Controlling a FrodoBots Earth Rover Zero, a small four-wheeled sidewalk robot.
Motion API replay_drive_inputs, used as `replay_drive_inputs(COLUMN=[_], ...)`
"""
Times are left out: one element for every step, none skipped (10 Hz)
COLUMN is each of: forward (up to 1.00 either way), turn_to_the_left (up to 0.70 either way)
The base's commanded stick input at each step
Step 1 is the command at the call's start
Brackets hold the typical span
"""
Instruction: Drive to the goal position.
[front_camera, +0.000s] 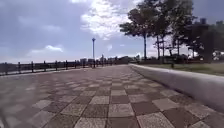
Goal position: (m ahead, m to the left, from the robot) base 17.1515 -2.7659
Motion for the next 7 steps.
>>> replay_drive_inputs(forward=[0.45,0.45,0.45,0.45,0.45,0.45,0.45], turn_to_the_left=[0.0,0.0,0.0,0.0,0.0,0.0,0.0])
